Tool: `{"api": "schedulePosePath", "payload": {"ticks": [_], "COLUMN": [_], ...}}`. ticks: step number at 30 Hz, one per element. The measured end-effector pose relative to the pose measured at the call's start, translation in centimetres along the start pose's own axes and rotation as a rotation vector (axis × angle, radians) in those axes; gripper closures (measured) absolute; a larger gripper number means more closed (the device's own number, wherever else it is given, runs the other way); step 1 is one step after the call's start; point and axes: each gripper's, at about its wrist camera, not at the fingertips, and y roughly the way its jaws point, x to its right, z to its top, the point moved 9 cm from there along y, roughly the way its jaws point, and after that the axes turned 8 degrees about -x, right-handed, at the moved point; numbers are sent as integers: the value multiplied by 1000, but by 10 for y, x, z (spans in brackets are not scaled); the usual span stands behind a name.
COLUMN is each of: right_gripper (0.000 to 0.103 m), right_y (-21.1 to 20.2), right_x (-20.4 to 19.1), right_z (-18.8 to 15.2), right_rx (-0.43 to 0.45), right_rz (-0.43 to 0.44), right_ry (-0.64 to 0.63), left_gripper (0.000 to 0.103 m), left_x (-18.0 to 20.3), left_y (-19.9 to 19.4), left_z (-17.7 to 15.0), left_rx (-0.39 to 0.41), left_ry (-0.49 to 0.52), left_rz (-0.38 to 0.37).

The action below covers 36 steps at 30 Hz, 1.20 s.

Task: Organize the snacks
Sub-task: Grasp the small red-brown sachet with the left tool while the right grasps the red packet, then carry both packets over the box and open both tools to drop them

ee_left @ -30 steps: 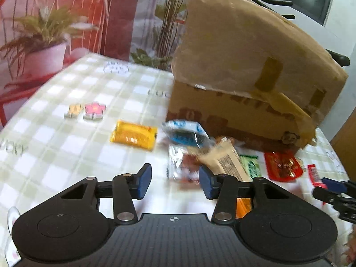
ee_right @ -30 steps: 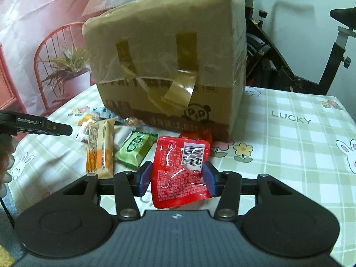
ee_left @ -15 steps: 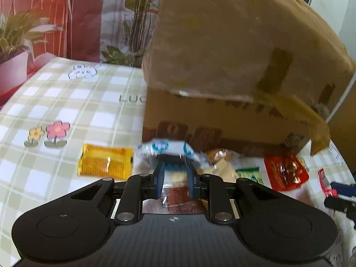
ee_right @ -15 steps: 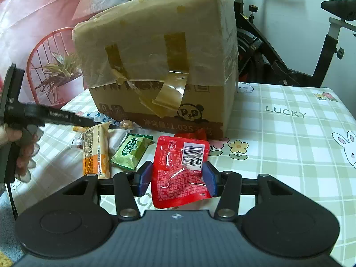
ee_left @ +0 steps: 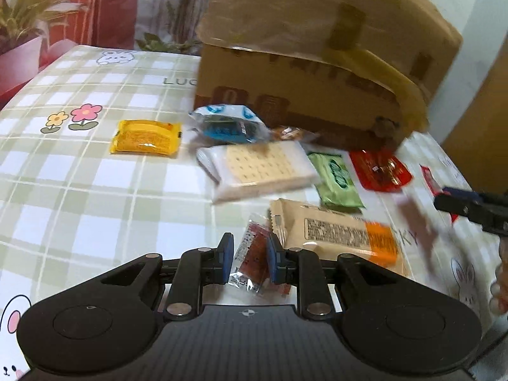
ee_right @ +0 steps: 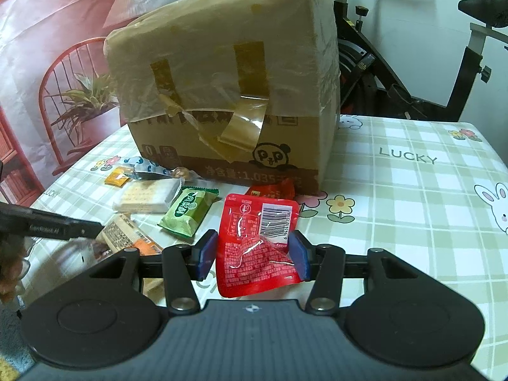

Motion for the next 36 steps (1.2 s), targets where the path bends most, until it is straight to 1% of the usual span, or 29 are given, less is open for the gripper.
{"api": "schedulePosePath", "payload": {"ticks": [2, 4, 6, 7, 9, 12, 13, 15, 17, 21, 22, 24, 25, 28, 29, 31, 34, 36], "right_gripper": [52, 52, 52, 52, 52, 52, 52, 52, 52, 52, 52, 52, 52, 52, 52, 52, 52, 52], "right_y": [-1, -2, -4, -4, -6, -7, -7, -7, -7, -7, -6, -7, -8, -12, -14, -17, -25, -32], "right_x": [0, 1, 1, 1, 2, 2, 2, 1, 1, 1, 1, 0, -1, -1, -1, 0, -1, -4], "right_z": [0, -1, 0, 0, 0, 0, 0, 0, 0, 0, 0, 1, 1, 3, 4, 7, 14, 21], "right_rx": [1, 4, 7, 9, 11, 11, 10, 10, 9, 5, 5, 6, 8, 21, 26, 37, 68, 99], "right_rz": [-1, -3, -6, -6, -5, -5, -5, -4, -5, -6, -5, -4, -4, -6, -8, -10, -11, -9], "right_ry": [0, 2, 4, 5, 6, 7, 7, 5, 4, 7, 6, 2, 1, -3, -5, -6, -9, -14], "left_gripper": [72, 59, 50, 47, 46, 45, 44, 44, 42, 42, 46, 60, 63, 63, 63, 63, 63, 63], "left_x": [6, 14, 21, 23, 28, 27, 26, 21, 18, 16, 17, 20, 21, 24, 24, 24, 22, 25], "left_y": [-3, -5, -6, -6, -4, 4, 5, 6, 6, 8, 8, 9, 8, 3, -1, -12, -33, -49], "left_z": [-2, -4, -6, -7, -11, -14, -14, -12, -11, -7, -6, -3, -2, 0, 2, 9, 25, 37], "left_rx": [10, 16, 14, 11, 0, -13, -3, 5, 8, 13, 15, 18, 12, 22, 34, 75, 152, 204], "left_ry": [42, 85, 123, 141, 187, 242, 251, 227, 227, 207, 200, 192, 178, 145, 145, 142, 98, 94], "left_rz": [1, -4, -27, -30, -4, 87, 109, 114, 126, 141, 141, 129, 112, 52, 48, 63, 53, 49]}}
